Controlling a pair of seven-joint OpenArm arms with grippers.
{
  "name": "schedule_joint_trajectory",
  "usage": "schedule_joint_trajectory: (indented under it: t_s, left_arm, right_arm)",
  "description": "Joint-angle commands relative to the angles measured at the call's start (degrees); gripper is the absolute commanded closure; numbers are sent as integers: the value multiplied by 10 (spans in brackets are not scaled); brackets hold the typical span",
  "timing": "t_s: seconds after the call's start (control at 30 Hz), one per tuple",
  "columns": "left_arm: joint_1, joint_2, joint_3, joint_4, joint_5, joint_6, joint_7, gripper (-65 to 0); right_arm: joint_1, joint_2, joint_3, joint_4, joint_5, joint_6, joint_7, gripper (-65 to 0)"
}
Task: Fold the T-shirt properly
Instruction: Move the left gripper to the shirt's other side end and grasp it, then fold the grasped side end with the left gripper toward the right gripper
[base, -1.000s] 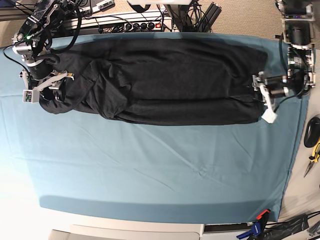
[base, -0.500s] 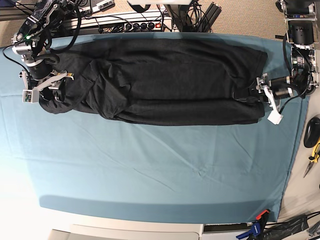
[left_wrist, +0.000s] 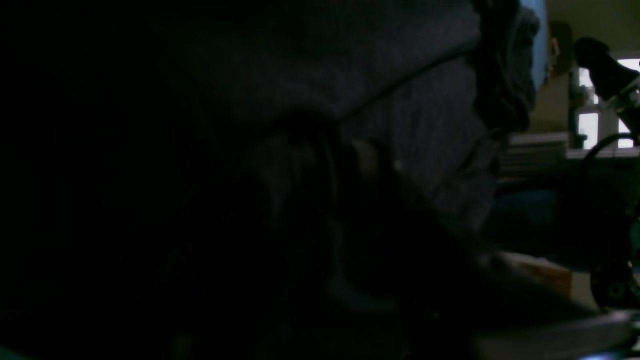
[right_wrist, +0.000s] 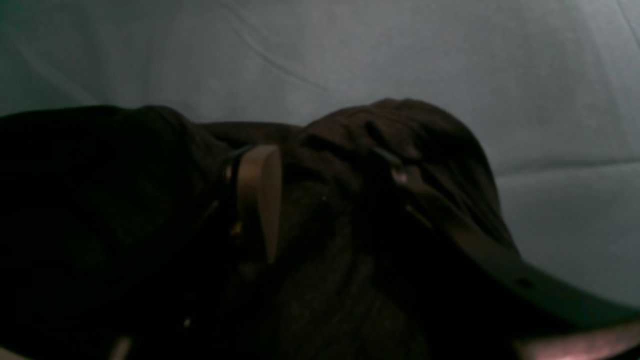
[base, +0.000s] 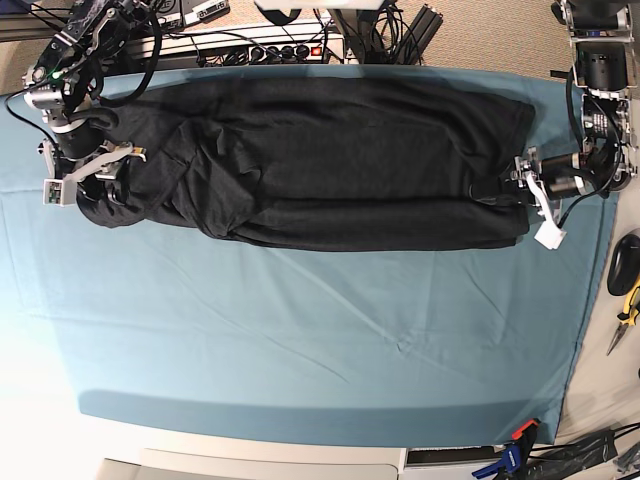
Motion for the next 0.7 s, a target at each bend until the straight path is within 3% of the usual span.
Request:
schedule_joint_trajectory:
  t_s: [0.0,0.1,0.27,0.5,0.67]
  left_arm:
    - [-9,-11,-4,7,-10,-19,-13,-138]
    - [-9,-11,-4,7,-8,-26,-17,-5]
    - [-10,-12,-4,8,1,-26,-18,0]
    - [-4,-6,-4,92,-65,-26,52,0]
    - [12,39,12,215,15,-26,23,0]
  right_arm:
    - [3,7,1,11,6,2,14,-276]
    - [3,7,1,11,6,2,14,-276]
    - [3,7,1,11,3,2,13,-276]
    - [3,7,3,11,-49,-3,15,-276]
    - [3,7,3,11,-52,-4,16,-276]
